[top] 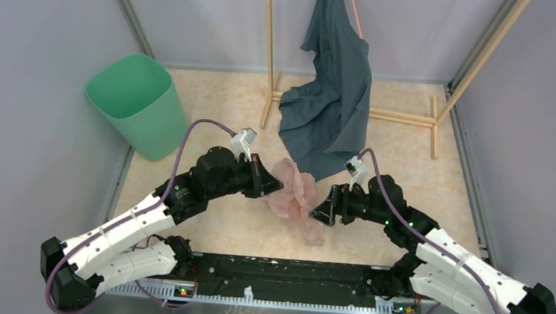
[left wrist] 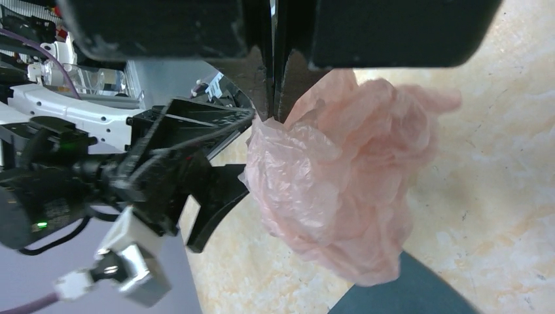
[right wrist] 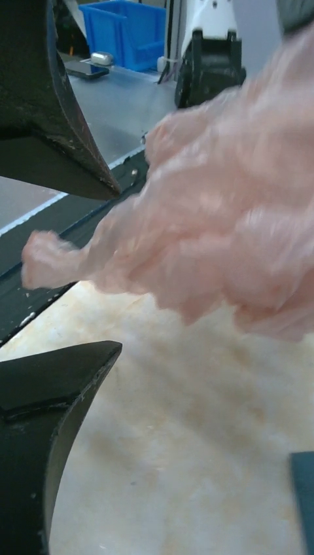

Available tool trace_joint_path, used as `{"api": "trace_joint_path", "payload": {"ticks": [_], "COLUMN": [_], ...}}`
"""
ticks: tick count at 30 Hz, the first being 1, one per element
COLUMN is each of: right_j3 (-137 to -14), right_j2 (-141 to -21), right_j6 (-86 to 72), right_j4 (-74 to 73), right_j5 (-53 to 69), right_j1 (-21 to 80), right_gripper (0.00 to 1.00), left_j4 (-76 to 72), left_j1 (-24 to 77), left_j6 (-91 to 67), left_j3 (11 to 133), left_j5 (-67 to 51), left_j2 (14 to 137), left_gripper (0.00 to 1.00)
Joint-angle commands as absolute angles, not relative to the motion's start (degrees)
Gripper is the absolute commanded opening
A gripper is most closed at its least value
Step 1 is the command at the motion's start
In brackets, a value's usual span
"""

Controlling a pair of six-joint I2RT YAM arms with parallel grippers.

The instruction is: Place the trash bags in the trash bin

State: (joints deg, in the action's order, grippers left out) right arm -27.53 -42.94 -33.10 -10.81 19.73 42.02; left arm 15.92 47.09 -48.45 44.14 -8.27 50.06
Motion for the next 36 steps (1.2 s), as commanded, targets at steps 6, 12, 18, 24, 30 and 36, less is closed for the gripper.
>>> {"api": "trace_joint_path", "payload": {"ticks": [6, 12, 18, 24, 30, 36], "right_j3": [-15.2, -12.6, -15.8, -18.4, -21.0, -25.8], "right_j2": [-37.1, -38.8, -47.0, -46.4, -34.3, -32.7], "right_j6": [-43.8, -50.4, -52.0, -49.2, -45.0, -37.0], "right_j4": [-3.8, 6.0, 5.8, 1.1, -14.8, -25.0], "right_j5": [19.3, 14.1, 3.0, 3.2, 5.3, 15.6], "right_j1": [42.9, 49.3, 56.9, 56.9, 51.5, 40.0], "right_gripper": [0.86, 0.87, 0.82, 0.04, 0.0, 0.0], "left_j4": [13.7, 12.5, 12.0, 16.9, 34.7, 42.7], "left_j1": [47.3, 47.4, 47.3, 47.2, 47.0, 46.9], "left_j6": [-50.2, -54.2, -55.9, -55.1, -49.5, -45.3], "left_j3": [44.6, 44.6, 44.2, 44.7, 51.7, 54.7], "left_j5": [-9.2, -7.0, -6.6, -1.4, 13.9, 16.8], "left_j2": [49.6, 49.7, 49.8, 46.8, 44.2, 45.2], "left_gripper": [0.0, 0.0, 0.0, 0.0, 0.0, 0.0]}}
